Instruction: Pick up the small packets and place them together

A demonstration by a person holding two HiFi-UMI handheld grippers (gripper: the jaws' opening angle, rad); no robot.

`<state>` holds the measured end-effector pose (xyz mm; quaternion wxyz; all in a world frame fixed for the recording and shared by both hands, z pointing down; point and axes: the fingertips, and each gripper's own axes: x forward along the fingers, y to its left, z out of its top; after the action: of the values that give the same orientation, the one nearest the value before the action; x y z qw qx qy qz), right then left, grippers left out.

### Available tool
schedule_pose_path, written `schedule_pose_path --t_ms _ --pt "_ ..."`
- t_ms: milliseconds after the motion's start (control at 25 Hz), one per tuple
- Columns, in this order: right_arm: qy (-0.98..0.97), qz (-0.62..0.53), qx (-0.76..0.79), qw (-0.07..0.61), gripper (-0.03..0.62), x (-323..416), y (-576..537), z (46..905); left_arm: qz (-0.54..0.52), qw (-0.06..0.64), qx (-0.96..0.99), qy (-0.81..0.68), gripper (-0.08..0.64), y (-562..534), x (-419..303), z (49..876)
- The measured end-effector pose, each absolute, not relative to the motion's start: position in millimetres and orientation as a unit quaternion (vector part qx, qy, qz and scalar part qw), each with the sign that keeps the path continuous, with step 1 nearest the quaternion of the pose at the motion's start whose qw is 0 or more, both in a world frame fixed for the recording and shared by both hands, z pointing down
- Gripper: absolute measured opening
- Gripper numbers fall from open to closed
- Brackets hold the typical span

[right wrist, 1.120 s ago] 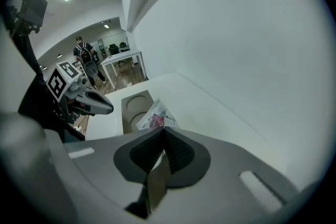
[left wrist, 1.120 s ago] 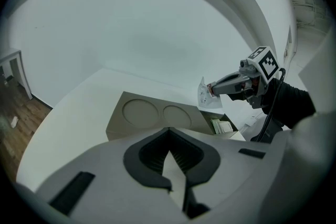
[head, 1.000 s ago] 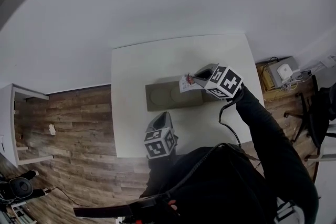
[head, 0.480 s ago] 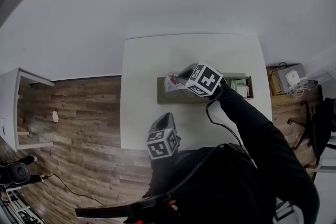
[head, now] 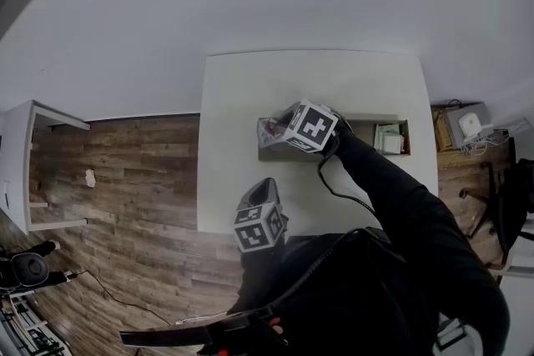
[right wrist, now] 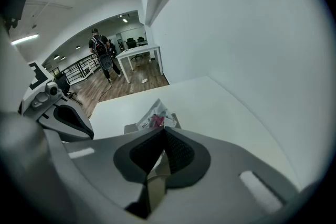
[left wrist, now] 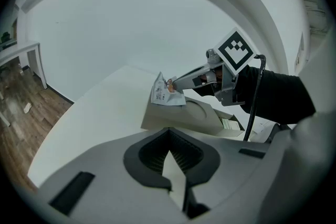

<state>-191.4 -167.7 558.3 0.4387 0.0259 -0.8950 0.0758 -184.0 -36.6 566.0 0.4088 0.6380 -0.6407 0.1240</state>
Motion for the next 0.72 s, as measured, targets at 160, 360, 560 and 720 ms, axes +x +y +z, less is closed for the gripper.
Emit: schedule_pose_path --t_ms 160,360,560,720 --pt "-0.89 0.069 0.031 0.45 0.003 -192 -169 563 0.123 0.409 0.64 -0.638 0.0 -38 -184 566" --pt "-0.889 0.074 0.031 0.451 0.005 -191 -171 570 0.123 0.406 0.644 -0.637 0.0 -43 -186 566" --pt "-0.892 0.083 0.019 0.443 0.033 -189 -169 571 0.126 0.406 0.648 -0.632 0.0 -48 -183 565" --pt "-0.892 0.084 0.022 0.444 0.073 -188 -170 573 0.127 0.405 0.65 -0.63 0.0 -50 -183 564"
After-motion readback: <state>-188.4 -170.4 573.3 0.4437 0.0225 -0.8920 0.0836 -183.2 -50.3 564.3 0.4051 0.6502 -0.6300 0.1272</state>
